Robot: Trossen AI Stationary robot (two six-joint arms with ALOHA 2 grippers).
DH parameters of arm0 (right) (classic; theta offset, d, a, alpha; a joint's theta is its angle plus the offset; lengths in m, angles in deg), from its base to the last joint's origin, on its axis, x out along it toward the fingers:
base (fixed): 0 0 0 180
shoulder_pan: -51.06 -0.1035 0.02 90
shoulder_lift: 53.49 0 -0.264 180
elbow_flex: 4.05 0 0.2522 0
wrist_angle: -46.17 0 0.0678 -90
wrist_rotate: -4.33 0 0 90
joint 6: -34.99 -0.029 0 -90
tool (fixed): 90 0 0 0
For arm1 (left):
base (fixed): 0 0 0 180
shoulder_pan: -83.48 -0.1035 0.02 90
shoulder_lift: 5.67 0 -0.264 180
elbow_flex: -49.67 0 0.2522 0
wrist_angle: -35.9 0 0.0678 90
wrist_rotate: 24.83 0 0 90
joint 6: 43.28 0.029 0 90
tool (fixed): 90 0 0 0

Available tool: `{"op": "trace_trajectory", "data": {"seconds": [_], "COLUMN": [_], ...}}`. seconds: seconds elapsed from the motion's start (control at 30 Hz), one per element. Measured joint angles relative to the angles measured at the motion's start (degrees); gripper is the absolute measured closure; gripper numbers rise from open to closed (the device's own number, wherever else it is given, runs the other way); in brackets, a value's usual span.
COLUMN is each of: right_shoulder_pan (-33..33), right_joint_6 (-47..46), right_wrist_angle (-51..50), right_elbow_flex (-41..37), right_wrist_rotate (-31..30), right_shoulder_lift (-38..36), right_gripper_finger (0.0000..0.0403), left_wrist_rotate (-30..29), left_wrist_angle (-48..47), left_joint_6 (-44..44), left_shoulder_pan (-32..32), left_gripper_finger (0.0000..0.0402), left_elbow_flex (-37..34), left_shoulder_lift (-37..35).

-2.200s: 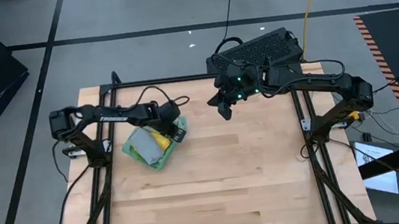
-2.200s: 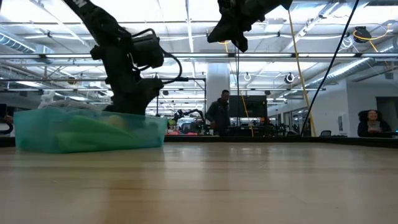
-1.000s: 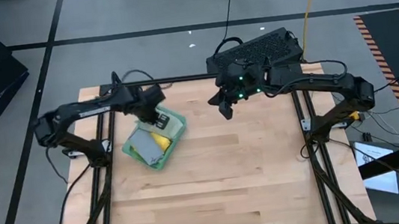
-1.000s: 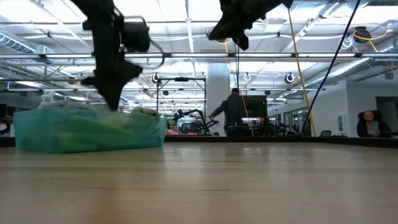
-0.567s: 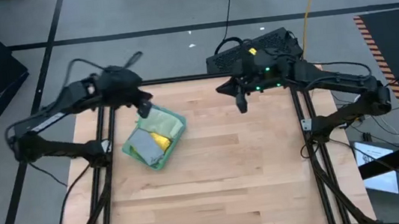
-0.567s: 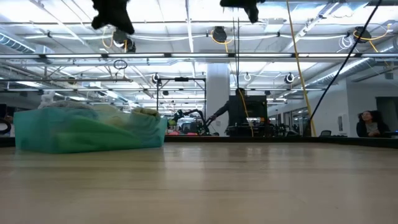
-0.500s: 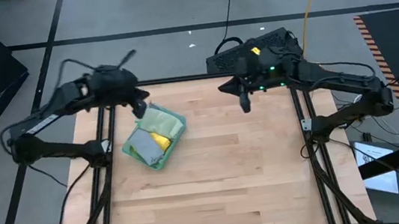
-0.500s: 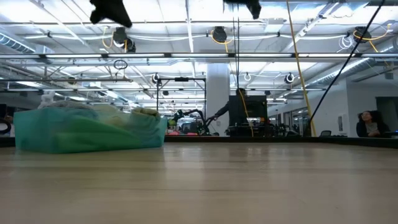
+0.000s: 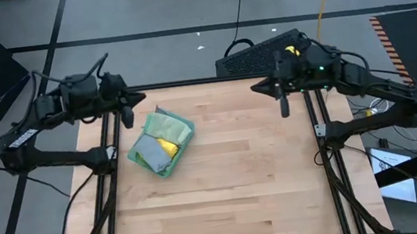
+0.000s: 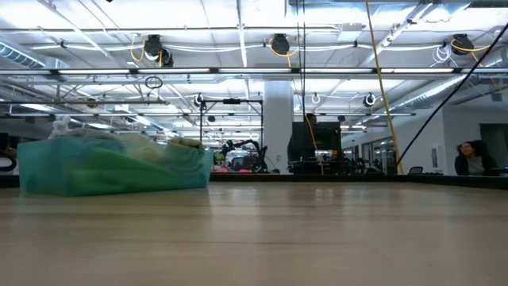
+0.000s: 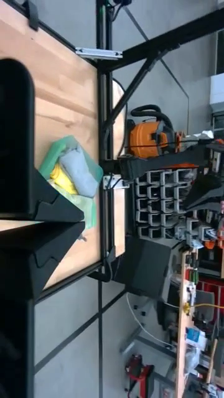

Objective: Fold microfiber towels
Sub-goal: Adjust the green bin on the table

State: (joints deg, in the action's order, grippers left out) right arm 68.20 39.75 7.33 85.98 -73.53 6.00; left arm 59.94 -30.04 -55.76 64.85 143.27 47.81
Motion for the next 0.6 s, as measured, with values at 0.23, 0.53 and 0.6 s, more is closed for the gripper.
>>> {"op": "trace_trajectory", "data": {"seconds": [0.23, 0.53, 0.6], "right_shoulder_pan": [0.0, -2.6, -3.1], "right_joint_6": [-1.2, -9.5, -9.1], "right_wrist_angle": [1.6, 3.0, 3.4], "right_elbow_flex": [-9.6, -20.4, -22.1], "right_wrist_rotate": [0.1, 0.1, 0.1], "right_shoulder_lift": [-8.5, -18.0, -19.1], "right_gripper_finger": [0.0403, 0.0403, 0.0403], "left_wrist_rotate": [-4.9, -10.0, -5.4], "left_wrist_angle": [-6.2, -36.1, -37.2], "left_joint_6": [-14.6, -48.6, -48.0], "left_shoulder_pan": [9.5, 13.6, 11.1], "left_gripper_finger": [0.0398, 0.0398, 0.0397], "left_elbow_flex": [-2.7, -11.6, -15.8], "left_shoulder_lift": [0.5, 5.9, 6.6]}}
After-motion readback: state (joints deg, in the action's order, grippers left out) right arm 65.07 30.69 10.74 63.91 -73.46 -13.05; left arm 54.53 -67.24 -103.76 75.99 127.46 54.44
